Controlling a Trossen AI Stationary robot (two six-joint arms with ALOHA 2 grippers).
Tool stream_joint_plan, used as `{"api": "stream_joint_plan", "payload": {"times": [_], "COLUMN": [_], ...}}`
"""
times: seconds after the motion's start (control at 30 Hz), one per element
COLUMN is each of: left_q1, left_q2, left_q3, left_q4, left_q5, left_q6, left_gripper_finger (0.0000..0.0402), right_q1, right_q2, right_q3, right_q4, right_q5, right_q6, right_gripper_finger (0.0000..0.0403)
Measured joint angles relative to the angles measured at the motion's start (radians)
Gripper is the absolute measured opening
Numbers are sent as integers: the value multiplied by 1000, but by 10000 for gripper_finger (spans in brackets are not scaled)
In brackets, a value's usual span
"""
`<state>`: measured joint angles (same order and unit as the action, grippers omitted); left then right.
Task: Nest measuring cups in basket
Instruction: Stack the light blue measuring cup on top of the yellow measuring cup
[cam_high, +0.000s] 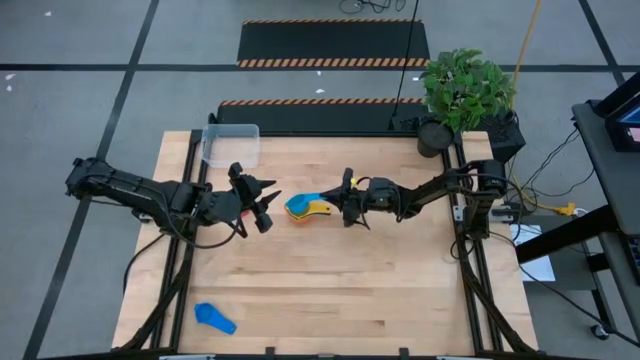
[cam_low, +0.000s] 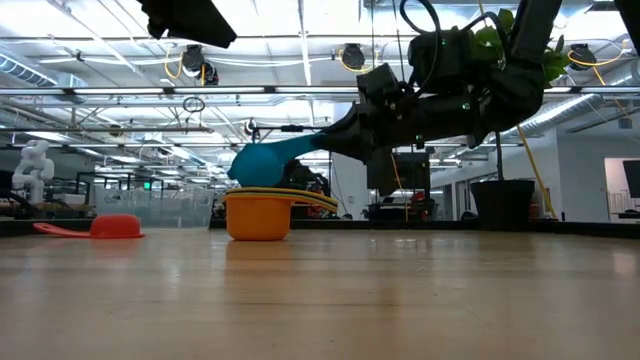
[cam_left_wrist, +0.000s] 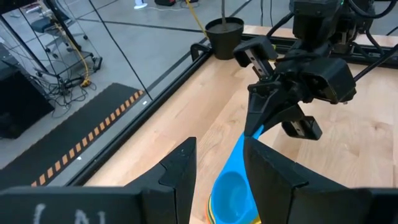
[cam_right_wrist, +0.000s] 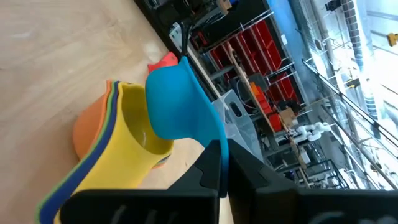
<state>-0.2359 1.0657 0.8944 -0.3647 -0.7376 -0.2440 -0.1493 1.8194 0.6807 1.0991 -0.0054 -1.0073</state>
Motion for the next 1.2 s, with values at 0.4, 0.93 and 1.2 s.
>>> {"api": "stream_joint_plan", "payload": {"times": [0.4, 0.93, 1.2], "left_q1": [0, 0, 0], "left_q2": [0, 0, 0], "left_q3": [0, 0, 0], "left_q4": [1, 1, 1], "left_q5": [0, 4, 5], "left_q6": [2, 1, 1], "left_gripper_finger": [136, 136, 136], "right_q1": [-13, -13, -15], "right_q2": [0, 0, 0], "right_q3": [0, 0, 0], "right_q4": [-21, -57, -65], "right_q5": [0, -31, -52], "right_q6": [38, 27, 94], "right_gripper_finger": [0, 56, 101]}}
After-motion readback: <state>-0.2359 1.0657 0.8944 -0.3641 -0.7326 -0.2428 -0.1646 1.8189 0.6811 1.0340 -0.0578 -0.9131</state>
